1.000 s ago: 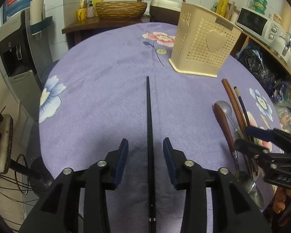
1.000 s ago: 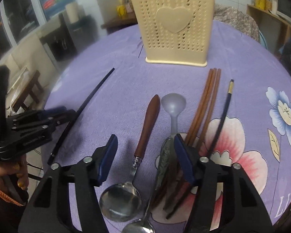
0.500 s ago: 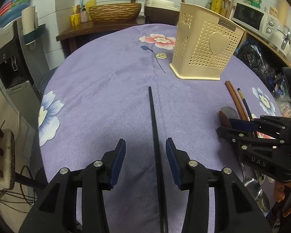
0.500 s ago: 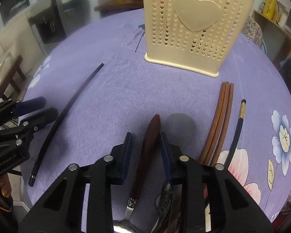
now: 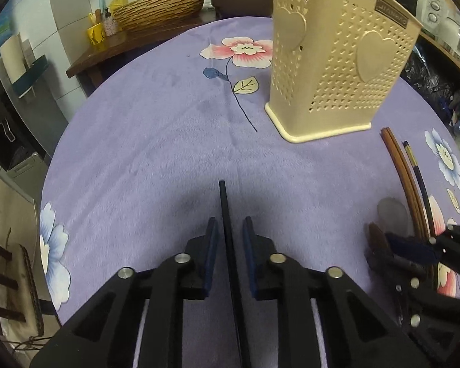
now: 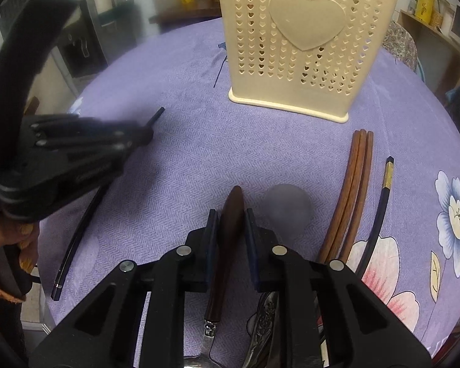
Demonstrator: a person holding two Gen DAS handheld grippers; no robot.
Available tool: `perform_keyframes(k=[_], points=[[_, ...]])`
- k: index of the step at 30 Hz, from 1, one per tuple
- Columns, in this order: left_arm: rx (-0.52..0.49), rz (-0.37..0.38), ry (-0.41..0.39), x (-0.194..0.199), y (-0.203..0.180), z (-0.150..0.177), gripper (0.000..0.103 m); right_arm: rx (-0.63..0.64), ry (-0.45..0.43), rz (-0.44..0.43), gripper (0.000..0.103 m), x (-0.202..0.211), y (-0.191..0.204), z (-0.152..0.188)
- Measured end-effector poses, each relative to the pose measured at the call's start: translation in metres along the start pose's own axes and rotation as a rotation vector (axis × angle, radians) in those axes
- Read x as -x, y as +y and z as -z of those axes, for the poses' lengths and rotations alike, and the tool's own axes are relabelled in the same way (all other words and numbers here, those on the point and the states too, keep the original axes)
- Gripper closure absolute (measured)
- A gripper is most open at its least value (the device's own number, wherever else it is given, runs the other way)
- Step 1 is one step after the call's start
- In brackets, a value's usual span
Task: Organize utensils
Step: 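Lift the black chopstick with the left tool while the right tool carries the spoon to the holder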
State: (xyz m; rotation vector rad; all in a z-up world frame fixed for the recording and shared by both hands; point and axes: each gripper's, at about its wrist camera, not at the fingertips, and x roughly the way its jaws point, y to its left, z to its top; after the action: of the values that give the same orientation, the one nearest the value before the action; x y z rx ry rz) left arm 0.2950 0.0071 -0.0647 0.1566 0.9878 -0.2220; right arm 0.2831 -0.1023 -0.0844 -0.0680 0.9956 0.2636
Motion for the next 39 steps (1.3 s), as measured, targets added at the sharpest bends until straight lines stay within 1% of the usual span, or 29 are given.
perform_keyframes(k=[2,9,14,17,19,23,25,29,31,33,36,39], points=[[-0.005,-0.014,-0.002,-0.002,0.000,-0.003,0.096,0.000,-0.002,-0.003,0.084,0.000,-0.001,0.001],[-0.017,-0.034,-0.017,-0.003,-0.004,-0.004,0.097,0.000,-0.011,-0.015,0.085,0.005,-0.005,0.005],[-0.007,-0.028,-0.046,0.005,-0.005,-0.004,0.097,-0.028,-0.023,-0.056,0.085,0.009,-0.011,0.008],[0.012,-0.007,-0.117,0.032,-0.004,-0.006,0.097,-0.038,-0.047,-0.091,0.086,0.018,-0.012,0.009],[0.024,0.006,-0.162,0.049,-0.003,-0.007,0.097,-0.045,-0.074,-0.133,0.086,0.028,-0.013,0.009],[0.041,0.043,-0.270,0.096,0.001,-0.005,0.097,-0.027,-0.166,-0.192,0.086,0.066,-0.013,0.008],[0.052,0.072,-0.337,0.126,0.005,-0.001,0.097,-0.014,-0.214,-0.203,0.086,0.086,-0.014,0.008],[0.080,0.104,-0.437,0.167,0.013,0.006,0.097,-0.006,-0.312,-0.232,0.087,0.129,-0.020,0.011],[0.089,0.108,-0.471,0.179,0.016,0.009,0.097,0.009,-0.344,-0.238,0.087,0.144,-0.022,0.011],[0.094,0.112,-0.484,0.182,0.015,0.010,0.097,0.010,-0.354,-0.236,0.087,0.150,-0.025,0.009],[0.102,0.124,-0.492,0.183,0.014,0.010,0.097,0.006,-0.356,-0.241,0.087,0.148,-0.022,0.002],[0.098,0.121,-0.510,0.187,0.013,0.010,0.097,0.017,-0.361,-0.239,0.087,0.150,-0.020,-0.001]])
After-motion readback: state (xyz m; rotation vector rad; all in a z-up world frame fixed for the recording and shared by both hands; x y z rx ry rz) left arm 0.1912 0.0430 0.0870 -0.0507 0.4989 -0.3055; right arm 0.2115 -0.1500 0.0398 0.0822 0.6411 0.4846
